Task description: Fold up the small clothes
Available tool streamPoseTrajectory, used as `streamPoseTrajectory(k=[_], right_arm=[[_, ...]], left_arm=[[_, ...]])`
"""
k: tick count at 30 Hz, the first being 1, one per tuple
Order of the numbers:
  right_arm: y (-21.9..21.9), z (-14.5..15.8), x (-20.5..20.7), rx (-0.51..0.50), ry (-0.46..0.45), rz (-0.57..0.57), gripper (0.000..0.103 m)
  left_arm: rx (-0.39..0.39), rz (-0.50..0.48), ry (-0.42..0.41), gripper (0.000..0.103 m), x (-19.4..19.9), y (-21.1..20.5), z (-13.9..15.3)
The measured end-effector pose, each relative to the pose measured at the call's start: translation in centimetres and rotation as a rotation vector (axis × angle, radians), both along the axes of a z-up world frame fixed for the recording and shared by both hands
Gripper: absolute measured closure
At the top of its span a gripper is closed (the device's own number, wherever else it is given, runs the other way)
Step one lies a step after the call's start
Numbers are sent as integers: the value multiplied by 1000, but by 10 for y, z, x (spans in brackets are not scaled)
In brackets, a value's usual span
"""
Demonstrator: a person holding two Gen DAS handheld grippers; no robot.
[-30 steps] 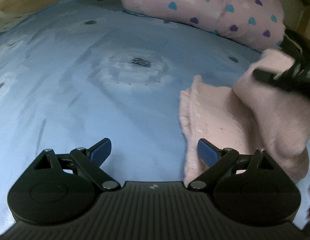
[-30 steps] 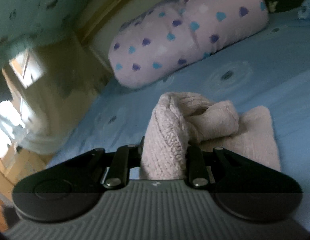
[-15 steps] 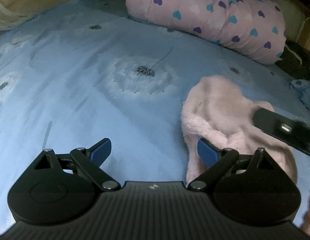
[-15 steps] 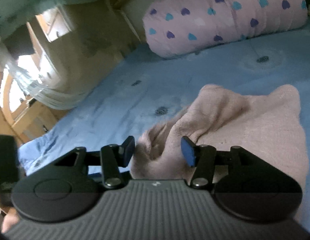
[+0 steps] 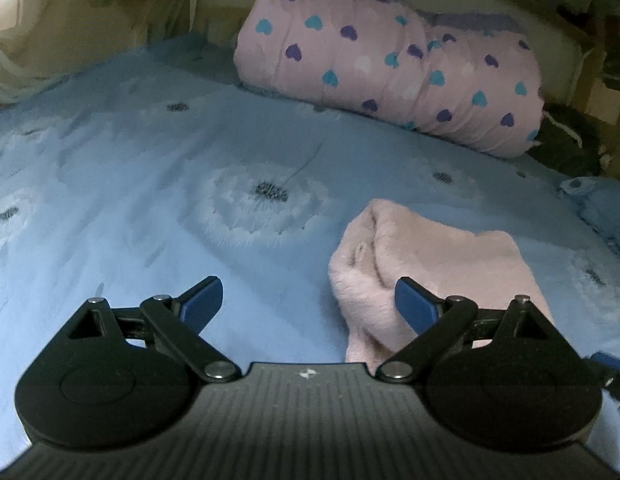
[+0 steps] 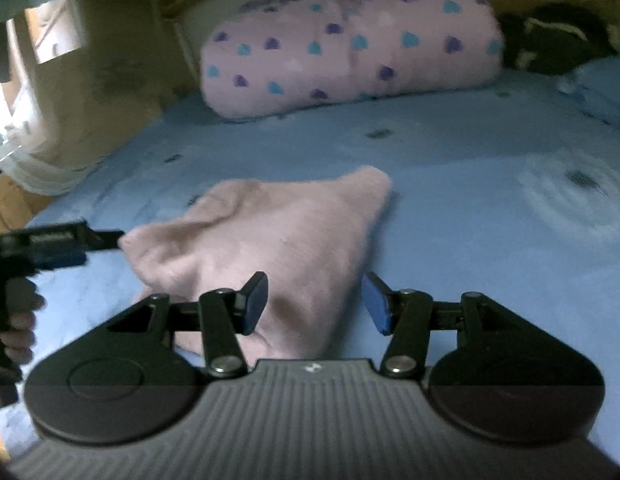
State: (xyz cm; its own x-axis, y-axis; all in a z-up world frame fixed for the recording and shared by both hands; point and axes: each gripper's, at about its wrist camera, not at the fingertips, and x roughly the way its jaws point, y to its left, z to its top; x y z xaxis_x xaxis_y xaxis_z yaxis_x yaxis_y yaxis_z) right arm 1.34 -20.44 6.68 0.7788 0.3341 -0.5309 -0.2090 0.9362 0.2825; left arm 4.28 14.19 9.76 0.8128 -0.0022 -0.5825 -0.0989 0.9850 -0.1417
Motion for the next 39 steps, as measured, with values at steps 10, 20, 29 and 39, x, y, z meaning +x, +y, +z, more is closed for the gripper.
streamPoseTrajectory(k=[10, 20, 29, 39], right_arm=[[22, -31, -10, -90, 18, 37, 43], [33, -35, -4, -149, -44, 14, 37], [39, -38, -5, -164, -106, 18, 37], [40, -38, -4, -153, -149, 21, 37]], left_arm=[[68, -69, -104, 8, -14, -46, 0], [4, -91, 23, 14, 11, -52, -33], [-65, -123, 47, 34, 15, -44, -41], [111, -81, -67, 35, 3, -59, -24]])
